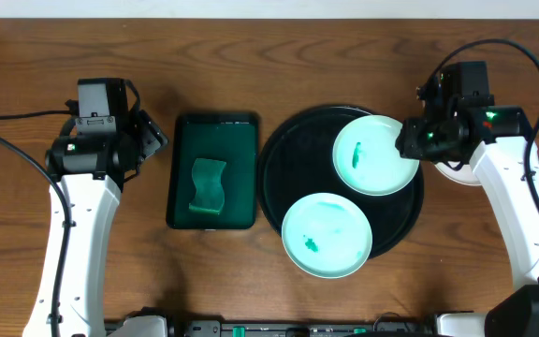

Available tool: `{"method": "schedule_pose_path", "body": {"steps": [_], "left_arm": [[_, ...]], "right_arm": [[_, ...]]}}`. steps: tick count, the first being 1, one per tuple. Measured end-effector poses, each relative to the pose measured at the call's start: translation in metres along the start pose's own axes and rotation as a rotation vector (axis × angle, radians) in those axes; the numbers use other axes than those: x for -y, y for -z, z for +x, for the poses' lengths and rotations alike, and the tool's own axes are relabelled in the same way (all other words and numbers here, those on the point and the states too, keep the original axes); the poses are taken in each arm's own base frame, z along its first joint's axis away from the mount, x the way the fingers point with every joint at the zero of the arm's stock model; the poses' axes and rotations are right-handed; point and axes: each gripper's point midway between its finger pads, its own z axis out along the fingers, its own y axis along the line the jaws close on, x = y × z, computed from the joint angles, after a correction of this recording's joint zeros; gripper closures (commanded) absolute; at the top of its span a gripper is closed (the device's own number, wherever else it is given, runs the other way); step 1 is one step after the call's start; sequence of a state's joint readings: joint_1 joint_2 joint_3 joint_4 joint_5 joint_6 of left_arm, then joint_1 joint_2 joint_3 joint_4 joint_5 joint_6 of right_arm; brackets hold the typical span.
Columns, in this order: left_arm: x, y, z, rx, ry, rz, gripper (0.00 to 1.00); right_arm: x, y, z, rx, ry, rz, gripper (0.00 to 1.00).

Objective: Clean dirty plates on tray and stack at the side
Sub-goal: 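Grasp the right plate's rim with the right gripper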

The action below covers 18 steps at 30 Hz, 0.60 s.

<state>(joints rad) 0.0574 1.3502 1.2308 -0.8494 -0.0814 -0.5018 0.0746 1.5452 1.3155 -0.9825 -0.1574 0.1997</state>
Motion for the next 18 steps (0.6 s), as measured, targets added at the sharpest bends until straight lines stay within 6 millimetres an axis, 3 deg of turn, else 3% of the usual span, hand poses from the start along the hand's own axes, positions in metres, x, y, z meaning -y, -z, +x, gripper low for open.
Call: {"method": "schedule_pose_path", "body": {"steps": [18], "left_arm": [[0.0,0.0,0.0,0.0,0.0,0.0,0.2]], "right_arm": [[0.004,0.0,0.019,-0.076,-0.009,0.015,0.54]]}}
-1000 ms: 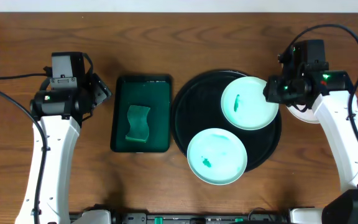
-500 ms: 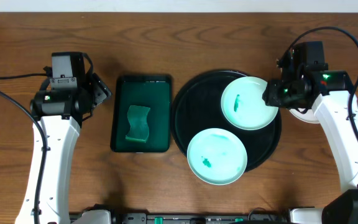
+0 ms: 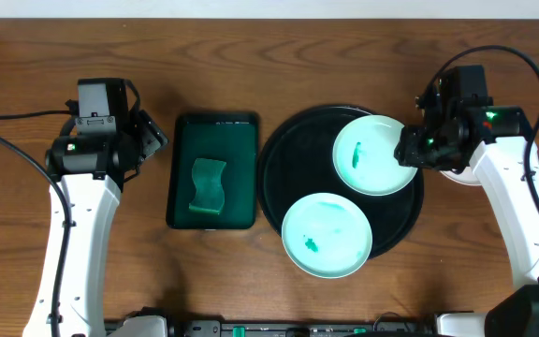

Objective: Clean dirty plates on tray and stack at the side
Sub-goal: 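Grasp the right plate's rim with the right gripper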

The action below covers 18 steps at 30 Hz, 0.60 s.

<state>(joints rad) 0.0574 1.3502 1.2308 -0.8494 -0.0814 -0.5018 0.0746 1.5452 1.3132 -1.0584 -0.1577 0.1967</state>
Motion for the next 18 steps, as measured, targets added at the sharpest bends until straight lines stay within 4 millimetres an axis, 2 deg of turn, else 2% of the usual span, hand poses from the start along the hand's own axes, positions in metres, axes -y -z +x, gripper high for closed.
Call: {"method": "schedule_pose_path", "body": {"steps": [11,18], "left_arm": [[0.0,0.0,0.0,0.0,0.0,0.0,0.19],[0.0,0.0,0.0,0.0,0.0,0.0,0.19]], "right_arm": [[0.009,-0.027,0.022,-0.053,-0.009,0.011,0.53],[0.01,-0.029,0.024,-0.06,-0.01,0.012,0.5]]}}
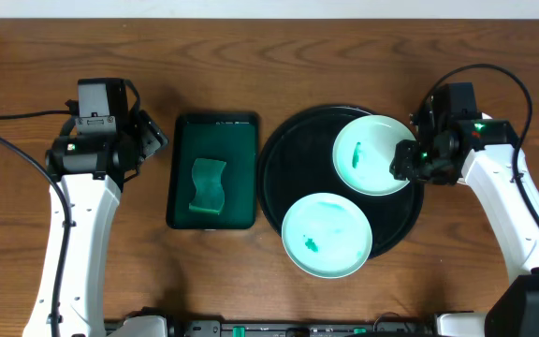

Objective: Clean dirty plates on tray and stack at the side
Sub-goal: 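Grasp the right plate's rim with the right gripper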

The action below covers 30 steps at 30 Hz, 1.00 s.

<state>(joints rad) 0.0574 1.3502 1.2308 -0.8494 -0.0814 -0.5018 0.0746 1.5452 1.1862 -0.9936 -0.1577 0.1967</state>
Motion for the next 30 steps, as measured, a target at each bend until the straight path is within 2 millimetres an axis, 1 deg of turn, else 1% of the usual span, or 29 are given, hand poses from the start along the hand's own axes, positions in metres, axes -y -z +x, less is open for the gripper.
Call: {"method": "schedule_pose_path", "body": {"steps": [21,26,30], "left_arm": [[0.0,0.0,0.0,0.0,0.0,0.0,0.2],[0.0,0.0,0.0,0.0,0.0,0.0,0.19],[0.0,0.0,0.0,0.0,0.0,0.0,0.19]], "right_arm": [[0.0006,-0.0001,0.0029,-0.012,-0.002,0.002,0.49],[0.0007,-0.0001,0.0034,-0.014,-0.002,0.003,0.46],[0.0017,0.0001,0.0085,-0.034,-0.006,0.007,0.45]]}}
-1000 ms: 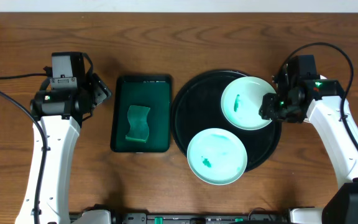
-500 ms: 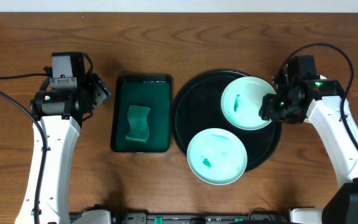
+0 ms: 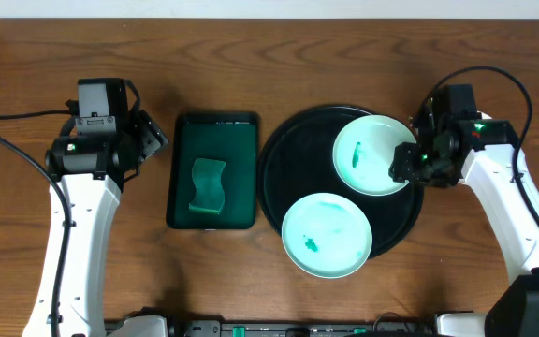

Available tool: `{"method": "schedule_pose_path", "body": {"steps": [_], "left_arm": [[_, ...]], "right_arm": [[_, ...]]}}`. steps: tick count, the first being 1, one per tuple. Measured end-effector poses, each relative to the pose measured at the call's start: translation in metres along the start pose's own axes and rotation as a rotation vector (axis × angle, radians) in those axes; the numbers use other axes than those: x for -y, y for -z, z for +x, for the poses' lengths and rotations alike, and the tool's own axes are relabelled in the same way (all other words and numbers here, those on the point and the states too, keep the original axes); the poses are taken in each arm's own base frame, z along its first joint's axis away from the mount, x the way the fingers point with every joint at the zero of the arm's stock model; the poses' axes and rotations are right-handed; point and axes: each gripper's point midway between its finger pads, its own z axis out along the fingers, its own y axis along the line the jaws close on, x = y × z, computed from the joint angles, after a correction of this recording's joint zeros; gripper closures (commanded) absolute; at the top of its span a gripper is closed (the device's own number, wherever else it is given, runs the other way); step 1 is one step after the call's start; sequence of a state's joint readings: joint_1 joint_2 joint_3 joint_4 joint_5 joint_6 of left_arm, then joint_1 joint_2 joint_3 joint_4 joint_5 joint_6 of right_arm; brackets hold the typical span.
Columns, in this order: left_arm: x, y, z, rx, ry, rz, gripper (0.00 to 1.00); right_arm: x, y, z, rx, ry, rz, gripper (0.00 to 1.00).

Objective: Clean dirty plates on tray and stack at the side
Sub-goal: 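Grasp the right plate's rim with the right gripper, then hold the plate rim with the right gripper, pulling it slightly right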

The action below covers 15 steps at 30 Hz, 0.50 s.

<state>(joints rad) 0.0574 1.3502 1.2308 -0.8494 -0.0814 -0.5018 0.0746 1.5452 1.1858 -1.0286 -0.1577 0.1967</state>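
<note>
A round black tray [image 3: 279, 183] holds two mint plates smeared with green. The upper plate [image 3: 368, 154] lies at the tray's back right and the lower plate [image 3: 327, 235] at its front. My right gripper [image 3: 404, 162] sits low at the upper plate's right rim; its wrist hides the fingertips, so its hold is unclear. A green sponge [image 3: 208, 184] lies in a dark green rectangular tray [image 3: 241, 168] left of the black tray. My left gripper [image 3: 153, 137] hovers open over the table left of that tray, holding nothing.
Brown wooden table [image 3: 279, 56] all round. Black cables loop from both arms, one arching over the right arm [image 3: 494, 70]. The table's back edge meets a white wall.
Almost nothing differs: the right gripper stays at the upper plate's right rim, perhaps a touch lower. The plates, the sponge and the left arm are where they were.
The right gripper first hung by the upper plate's back-right rim, with the wrist farther right. It then stood lower and closer along the rim, and now it rests at the right rim. Both plates, the sponge and the left arm have stayed put.
</note>
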Motion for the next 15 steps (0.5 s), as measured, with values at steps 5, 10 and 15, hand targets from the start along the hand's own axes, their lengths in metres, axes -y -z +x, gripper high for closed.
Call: {"method": "schedule_pose_path", "body": {"steps": [5,10,15], "left_arm": [[0.0,0.0,0.0,0.0,0.0,0.0,0.2],[0.0,0.0,0.0,0.0,0.0,0.0,0.2],[0.0,0.0,0.0,0.0,0.0,0.0,0.2]], "right_arm": [[0.0004,0.0,0.0018,-0.007,-0.001,0.001,0.45],[0.0004,0.0,0.0018,-0.007,-0.001,0.001,0.44],[0.0004,0.0,0.0019,-0.008,-0.001,0.002,0.44]]}}
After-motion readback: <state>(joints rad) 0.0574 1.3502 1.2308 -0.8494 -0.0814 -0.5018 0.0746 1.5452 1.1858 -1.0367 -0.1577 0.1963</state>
